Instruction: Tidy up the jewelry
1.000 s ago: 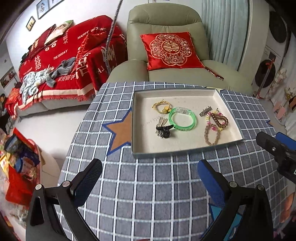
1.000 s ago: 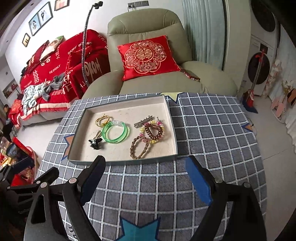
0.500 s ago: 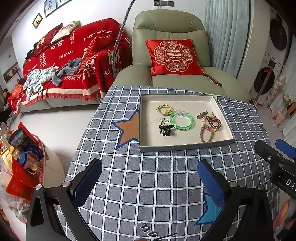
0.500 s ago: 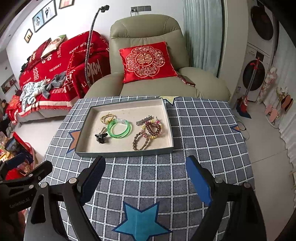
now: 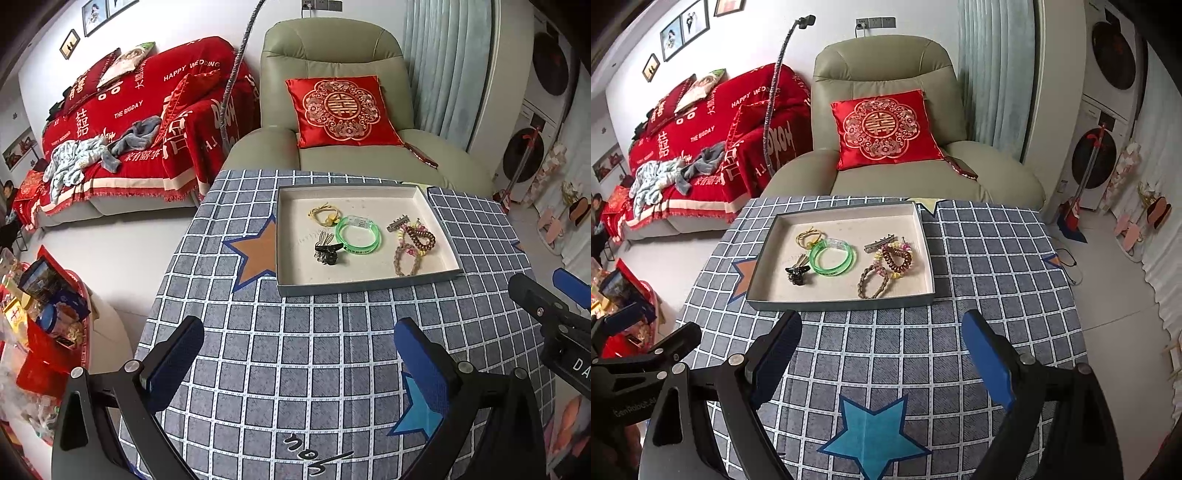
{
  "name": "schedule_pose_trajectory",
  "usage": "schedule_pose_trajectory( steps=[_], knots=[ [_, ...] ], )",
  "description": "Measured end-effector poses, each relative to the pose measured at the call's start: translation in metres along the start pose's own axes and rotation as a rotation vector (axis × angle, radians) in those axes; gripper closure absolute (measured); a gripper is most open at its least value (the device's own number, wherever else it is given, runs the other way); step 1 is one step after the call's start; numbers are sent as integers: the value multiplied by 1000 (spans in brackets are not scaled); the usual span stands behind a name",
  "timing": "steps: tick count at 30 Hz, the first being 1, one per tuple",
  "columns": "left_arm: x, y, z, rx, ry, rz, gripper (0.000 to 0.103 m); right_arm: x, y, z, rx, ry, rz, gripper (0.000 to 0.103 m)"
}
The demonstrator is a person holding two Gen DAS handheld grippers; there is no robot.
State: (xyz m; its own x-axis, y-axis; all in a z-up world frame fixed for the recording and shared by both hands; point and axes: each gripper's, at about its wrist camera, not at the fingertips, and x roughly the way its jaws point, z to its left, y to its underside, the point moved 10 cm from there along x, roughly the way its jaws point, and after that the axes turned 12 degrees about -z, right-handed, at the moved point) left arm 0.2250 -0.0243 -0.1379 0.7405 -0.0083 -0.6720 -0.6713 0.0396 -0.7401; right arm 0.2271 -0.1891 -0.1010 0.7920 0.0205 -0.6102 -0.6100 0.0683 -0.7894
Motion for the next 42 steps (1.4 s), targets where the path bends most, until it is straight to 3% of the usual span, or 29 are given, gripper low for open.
schedule_pose_trajectory(
  steps=[42],
  knots=[
    [-4,-2,-7,6,11,11,0,-4,-6,3,-3,-6,-6,13]
  ],
)
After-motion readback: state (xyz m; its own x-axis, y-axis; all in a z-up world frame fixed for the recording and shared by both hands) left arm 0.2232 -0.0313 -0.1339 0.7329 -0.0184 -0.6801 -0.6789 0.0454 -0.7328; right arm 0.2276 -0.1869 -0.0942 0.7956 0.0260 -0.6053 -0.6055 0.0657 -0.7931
